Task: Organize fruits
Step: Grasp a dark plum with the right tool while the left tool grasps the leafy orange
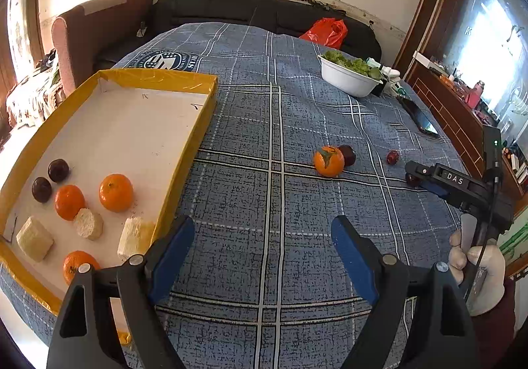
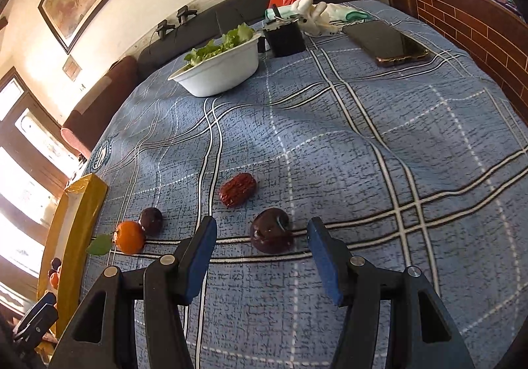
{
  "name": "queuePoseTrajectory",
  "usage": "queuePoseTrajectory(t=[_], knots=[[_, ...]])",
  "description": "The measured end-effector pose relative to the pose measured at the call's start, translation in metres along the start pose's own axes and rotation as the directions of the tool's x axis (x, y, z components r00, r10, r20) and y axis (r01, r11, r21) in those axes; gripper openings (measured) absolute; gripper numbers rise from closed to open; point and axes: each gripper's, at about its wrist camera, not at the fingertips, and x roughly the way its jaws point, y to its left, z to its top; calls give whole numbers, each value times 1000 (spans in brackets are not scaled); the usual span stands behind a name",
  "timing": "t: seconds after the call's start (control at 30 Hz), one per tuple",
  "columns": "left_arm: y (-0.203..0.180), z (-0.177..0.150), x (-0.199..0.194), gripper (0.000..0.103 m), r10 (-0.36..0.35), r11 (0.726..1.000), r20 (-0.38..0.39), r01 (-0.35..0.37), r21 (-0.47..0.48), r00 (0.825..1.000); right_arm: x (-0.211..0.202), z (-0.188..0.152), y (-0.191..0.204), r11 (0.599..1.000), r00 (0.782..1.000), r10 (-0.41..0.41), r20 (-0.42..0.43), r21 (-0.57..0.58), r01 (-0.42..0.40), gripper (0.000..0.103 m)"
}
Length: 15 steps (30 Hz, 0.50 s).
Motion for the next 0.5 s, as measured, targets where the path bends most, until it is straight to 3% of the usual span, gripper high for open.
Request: queuePoseTrajectory(t=[0.2,0.37,0.5], knots=[[-26,14,29,84,-33,996,-46,37,86,998,2,-2,-4,999,999,35,23,5,-35,61],[-49,32,66,84,-14,986,-53,22,164,998,6,-7,15,994,999,-39,34,-98,42,61],[-54,43,91,84,-29,986,-96,44,159,995,11,-9,23,986,998,-66,23,-155,69,32]])
